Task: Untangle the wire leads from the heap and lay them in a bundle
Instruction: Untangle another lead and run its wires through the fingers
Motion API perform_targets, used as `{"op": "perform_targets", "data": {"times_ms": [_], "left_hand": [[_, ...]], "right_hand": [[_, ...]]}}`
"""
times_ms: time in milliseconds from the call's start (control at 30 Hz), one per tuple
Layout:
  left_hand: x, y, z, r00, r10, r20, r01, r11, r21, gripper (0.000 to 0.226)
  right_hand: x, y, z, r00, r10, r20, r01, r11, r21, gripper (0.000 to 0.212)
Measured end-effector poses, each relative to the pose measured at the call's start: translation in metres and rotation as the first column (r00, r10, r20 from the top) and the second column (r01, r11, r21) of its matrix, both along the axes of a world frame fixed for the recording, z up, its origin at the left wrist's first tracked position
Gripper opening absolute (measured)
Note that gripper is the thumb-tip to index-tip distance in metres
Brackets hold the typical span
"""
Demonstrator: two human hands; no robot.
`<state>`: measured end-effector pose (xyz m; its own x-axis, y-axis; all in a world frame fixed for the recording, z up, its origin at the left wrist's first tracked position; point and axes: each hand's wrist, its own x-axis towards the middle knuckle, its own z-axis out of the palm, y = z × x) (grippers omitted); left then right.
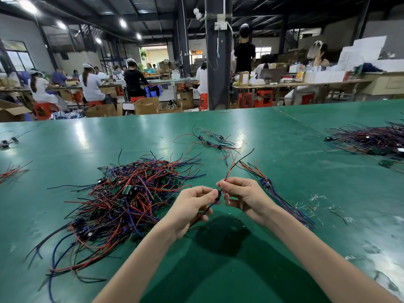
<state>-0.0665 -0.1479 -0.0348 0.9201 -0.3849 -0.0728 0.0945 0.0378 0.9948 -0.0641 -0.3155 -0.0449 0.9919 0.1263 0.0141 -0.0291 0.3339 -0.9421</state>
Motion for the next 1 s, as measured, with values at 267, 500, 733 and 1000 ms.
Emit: {"op": "perform_targets", "data": {"times_ms": [267, 500, 733, 1000], "left_hand": [[-0.0035, -0.0003, 0.0013, 0.997, -0.059, -0.05, 0.055, 0.996, -0.072, 0.009], [-0.0061, -0.0014, 0.0024, 0.997, -0.046, -0.057, 0.039, 0.992, -0.122, 0.009], [-0.0072, -0.002, 0.0039, 0.994, -0.065, -0.085, 0.057, 0.994, -0.094, 0.011], [-0.0047, -0.0001, 0.0033, 1.0, -0.015, -0.011, 0.014, 1.0, -0.005, 0.005]], "right_hand": [[-0.0013, 0.0003, 0.0024, 0.997, 0.059, -0.051, -0.059, 0.998, -0.008, 0.015], [-0.0007, -0.0004, 0.0031, 0.998, 0.054, -0.037, -0.055, 0.998, -0.016, 0.015], [-0.0014, -0.0009, 0.0023, 0.997, 0.08, 0.001, -0.079, 0.994, -0.075, 0.021], [-0.0027, 0.0024, 0.0029, 0.99, 0.139, 0.028, -0.135, 0.984, -0.112, 0.029]]}}
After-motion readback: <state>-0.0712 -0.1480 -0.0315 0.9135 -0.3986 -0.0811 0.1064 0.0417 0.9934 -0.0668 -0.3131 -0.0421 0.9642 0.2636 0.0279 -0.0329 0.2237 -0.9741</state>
